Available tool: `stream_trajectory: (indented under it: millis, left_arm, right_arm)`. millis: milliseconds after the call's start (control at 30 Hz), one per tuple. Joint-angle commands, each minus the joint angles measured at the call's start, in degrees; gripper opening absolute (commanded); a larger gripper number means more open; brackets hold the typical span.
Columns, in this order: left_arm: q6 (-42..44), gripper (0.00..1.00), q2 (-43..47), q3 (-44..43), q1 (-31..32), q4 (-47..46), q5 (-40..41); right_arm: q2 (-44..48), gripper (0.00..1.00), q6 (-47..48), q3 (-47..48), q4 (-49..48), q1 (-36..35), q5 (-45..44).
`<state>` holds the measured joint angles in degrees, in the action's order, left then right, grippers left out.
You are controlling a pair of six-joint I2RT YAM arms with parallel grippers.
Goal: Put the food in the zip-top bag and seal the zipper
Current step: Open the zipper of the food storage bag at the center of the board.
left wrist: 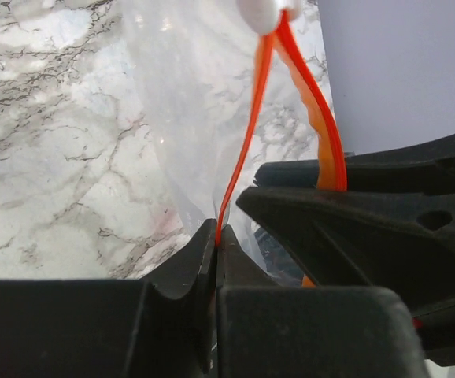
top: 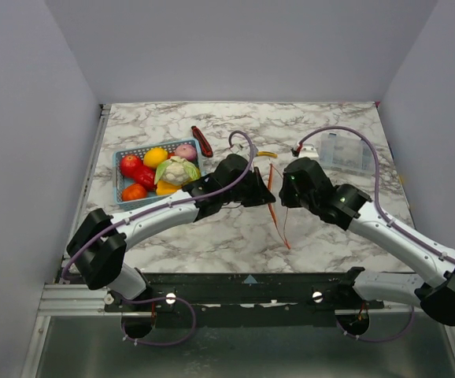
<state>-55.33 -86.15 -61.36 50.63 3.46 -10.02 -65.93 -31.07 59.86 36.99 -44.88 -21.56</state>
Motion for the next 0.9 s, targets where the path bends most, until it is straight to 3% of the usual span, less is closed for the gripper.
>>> stream_trajectory:
  millis: [0,267,400,467,700,867]
  left_arm:
    - [-0.09,0.00,1.87,-0.92,-1.04,-0.74,-0.93]
    - [-0.37,0.00,1.79,-0.99,-1.69,-0.97,-1.48]
    - [2.46,0.00,0.87,-2.27,-2.50,1.33,-2.53]
    - [4.95,0.02,0.58,-3.39,-2.64,3.66,-2.68]
    - [11.92,0.53,6.87,-1.69,-2.65,8.62,1.73]
    - [14.85,0.72,15.11,0.57,-2.90,13.58,6.02]
  right_arm:
    - [2.30,0.27,-0.10,-2.96,1.61,0.26,3.28]
    - [5.20,0.30,-1.88,-5.77,0.47,0.24,7.06]
    - [6.88,0.01,-2.61,-7.06,-0.98,0.25,8.37]
    - [7.86,0.00,-3.17,-7.96,-1.66,0.24,7.73]
    - [9.31,0.00,-4.81,-9.04,-2.39,0.23,1.91]
    - [7.54,0.00,-4.62,-8.58,-2.08,0.23,-2.51]
